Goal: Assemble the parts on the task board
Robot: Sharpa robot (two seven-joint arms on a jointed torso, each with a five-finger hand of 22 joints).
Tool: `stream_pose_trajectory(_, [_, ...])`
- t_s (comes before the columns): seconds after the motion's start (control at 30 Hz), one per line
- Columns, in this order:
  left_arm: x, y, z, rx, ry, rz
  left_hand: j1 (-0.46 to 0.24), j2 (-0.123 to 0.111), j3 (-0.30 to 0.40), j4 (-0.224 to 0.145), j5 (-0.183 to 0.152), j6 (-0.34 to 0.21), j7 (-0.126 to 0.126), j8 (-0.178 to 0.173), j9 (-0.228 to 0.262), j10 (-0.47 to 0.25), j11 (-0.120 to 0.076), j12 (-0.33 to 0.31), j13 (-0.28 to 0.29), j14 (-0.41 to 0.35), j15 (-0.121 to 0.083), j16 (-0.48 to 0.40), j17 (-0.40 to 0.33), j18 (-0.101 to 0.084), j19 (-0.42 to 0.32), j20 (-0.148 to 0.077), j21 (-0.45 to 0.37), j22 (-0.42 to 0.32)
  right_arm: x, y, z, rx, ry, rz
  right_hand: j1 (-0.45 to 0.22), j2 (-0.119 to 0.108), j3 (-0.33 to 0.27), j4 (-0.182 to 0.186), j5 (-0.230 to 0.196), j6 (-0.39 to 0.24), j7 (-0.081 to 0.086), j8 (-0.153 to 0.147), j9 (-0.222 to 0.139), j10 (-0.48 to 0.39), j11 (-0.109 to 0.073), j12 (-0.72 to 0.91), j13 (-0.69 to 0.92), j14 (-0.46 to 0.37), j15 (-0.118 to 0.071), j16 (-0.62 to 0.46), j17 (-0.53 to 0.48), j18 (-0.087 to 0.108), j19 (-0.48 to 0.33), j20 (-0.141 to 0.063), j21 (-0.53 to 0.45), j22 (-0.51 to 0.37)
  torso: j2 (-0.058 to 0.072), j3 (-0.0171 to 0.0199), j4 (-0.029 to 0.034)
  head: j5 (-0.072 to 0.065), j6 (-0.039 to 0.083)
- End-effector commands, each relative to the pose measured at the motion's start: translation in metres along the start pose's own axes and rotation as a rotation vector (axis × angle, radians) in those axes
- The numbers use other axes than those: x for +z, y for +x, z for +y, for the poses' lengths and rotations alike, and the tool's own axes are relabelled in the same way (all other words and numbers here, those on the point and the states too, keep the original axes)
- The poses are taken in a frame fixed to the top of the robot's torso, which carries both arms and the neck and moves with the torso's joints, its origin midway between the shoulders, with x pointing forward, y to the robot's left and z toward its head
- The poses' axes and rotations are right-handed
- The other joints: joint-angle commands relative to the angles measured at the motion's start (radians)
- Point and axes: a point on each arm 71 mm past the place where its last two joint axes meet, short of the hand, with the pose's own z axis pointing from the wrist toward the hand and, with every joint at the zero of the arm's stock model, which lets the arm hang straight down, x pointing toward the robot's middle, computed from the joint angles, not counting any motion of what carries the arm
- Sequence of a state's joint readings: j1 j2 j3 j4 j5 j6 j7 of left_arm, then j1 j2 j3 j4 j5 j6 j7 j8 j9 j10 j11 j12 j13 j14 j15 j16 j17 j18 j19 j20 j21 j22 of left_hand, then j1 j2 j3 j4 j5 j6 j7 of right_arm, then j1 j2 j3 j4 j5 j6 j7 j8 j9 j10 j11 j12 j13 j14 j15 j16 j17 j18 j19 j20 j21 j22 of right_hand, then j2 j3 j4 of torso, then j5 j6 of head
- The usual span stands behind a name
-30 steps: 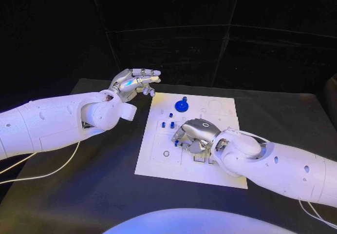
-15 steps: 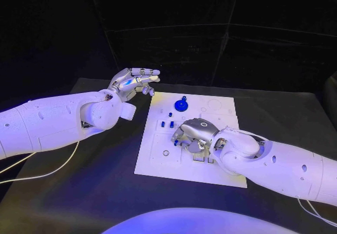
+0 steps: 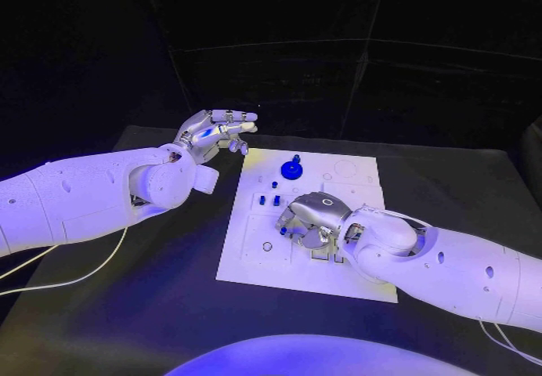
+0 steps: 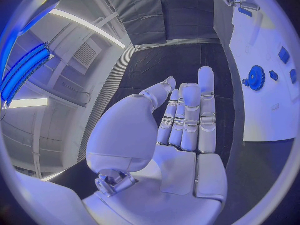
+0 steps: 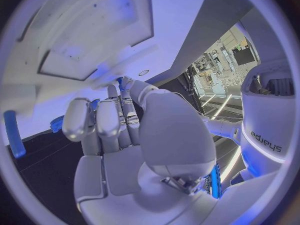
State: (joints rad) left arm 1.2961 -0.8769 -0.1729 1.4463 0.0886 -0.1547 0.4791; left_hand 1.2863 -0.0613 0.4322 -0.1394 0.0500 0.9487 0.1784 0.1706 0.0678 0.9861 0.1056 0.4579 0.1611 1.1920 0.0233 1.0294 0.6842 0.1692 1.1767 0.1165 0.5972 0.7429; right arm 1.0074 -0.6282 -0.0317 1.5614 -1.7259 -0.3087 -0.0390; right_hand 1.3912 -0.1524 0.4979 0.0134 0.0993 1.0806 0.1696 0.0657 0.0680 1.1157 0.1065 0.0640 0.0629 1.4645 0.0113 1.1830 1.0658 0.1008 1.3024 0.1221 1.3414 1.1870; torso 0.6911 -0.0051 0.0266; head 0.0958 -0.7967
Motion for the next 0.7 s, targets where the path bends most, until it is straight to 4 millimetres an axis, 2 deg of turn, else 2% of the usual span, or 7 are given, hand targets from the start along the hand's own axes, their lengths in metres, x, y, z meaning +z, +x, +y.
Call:
stream_pose_trajectory(0.03, [0.000,0.000,-0.002,0.003,0.008,0.004,0.001,0.010,-0.004,-0.003,-0.002,-0.007,0.003,-0.004,-0.001,-0.009,0.001,0.005,0.002,-0.006,-0.001,-0.003,0.000,0.012,-0.006,0.002,-0.005,-0.002,0.000,-0.002,0.000,-0.002,-0.004,-0.022,-0.016,-0.006,-0.018,-0.001,0.007,-0.026,0.005,-0.004,-0.003,-0.036,0.006,-0.002,-0.001,0.019,0.013,-0.006,-0.005,-0.007,-0.020,0.005,-0.015,-0.022,-0.001,0.0001,-0.0003,0.000,0.001])
stream_pose_trajectory(0.13, [0.000,-0.001,-0.002,0.004,0.007,0.002,0.001,0.010,-0.004,-0.003,-0.002,-0.007,0.003,-0.004,-0.001,-0.009,0.001,0.005,0.002,-0.006,-0.001,-0.003,0.000,0.012,-0.006,0.002,-0.005,-0.002,-0.001,-0.005,0.000,0.008,-0.009,-0.060,-0.021,-0.009,-0.045,-0.006,0.009,-0.062,0.009,-0.005,-0.004,-0.089,0.014,0.003,0.000,0.006,0.019,-0.028,-0.034,0.004,-0.055,0.012,-0.049,-0.070,-0.001,0.0003,-0.0005,-0.001,0.002])
stream_pose_trajectory(0.3, [0.000,-0.001,-0.002,0.004,0.006,0.002,0.001,0.010,-0.004,-0.003,-0.002,-0.007,0.003,-0.004,-0.001,-0.009,0.001,0.005,0.002,-0.006,-0.001,-0.003,0.000,0.012,-0.006,0.002,-0.005,-0.002,-0.003,-0.010,0.002,0.035,-0.020,-0.122,-0.020,-0.003,-0.075,-0.012,0.016,-0.097,0.007,-0.004,-0.003,-0.118,0.015,0.015,0.002,-0.011,0.020,-0.061,-0.079,0.016,-0.093,0.015,-0.088,-0.125,0.000,0.0008,-0.0003,-0.004,0.007])
stream_pose_trajectory(0.4, [0.001,-0.001,-0.001,0.004,0.004,0.003,0.001,0.010,-0.004,-0.003,-0.002,-0.007,0.003,-0.004,-0.001,-0.009,0.001,0.005,0.002,-0.006,-0.001,-0.003,0.000,0.012,-0.006,0.002,-0.005,-0.002,-0.006,-0.012,0.002,0.055,-0.024,-0.143,-0.020,0.002,-0.079,-0.012,0.019,-0.100,0.008,-0.003,-0.003,-0.119,0.016,0.020,0.003,-0.013,0.020,-0.066,-0.086,0.018,-0.097,0.015,-0.093,-0.132,-0.001,0.0015,0.0002,-0.005,0.009])
stream_pose_trajectory(0.6, [0.001,-0.002,-0.001,0.003,0.001,0.005,0.002,0.012,-0.005,-0.004,-0.002,-0.008,0.004,-0.004,-0.001,-0.012,0.002,0.007,0.002,-0.007,-0.001,-0.003,-0.001,0.012,-0.006,0.002,-0.005,-0.002,-0.024,-0.020,-0.003,0.117,-0.003,-0.171,-0.019,0.015,-0.090,-0.012,0.040,-0.093,0.005,0.000,0.000,-0.092,0.010,0.052,0.006,-0.003,0.016,-0.051,-0.073,0.015,-0.081,0.012,-0.086,-0.120,-0.001,-0.0001,-0.0004,-0.010,0.016])
stream_pose_trajectory(0.7, [0.001,-0.002,-0.001,0.002,0.000,0.006,0.004,0.013,-0.004,-0.005,-0.002,-0.009,0.004,-0.004,-0.001,-0.014,0.002,0.009,0.003,-0.007,-0.001,-0.002,-0.001,0.012,-0.006,0.002,-0.006,-0.002,-0.035,-0.028,-0.014,0.144,0.046,-0.149,-0.023,0.015,-0.095,-0.011,0.045,-0.096,0.000,-0.001,-0.001,-0.084,0.006,0.062,0.006,0.000,0.013,-0.048,-0.071,0.014,-0.076,0.010,-0.085,-0.118,-0.002,-0.0015,0.0003,-0.019,0.023])
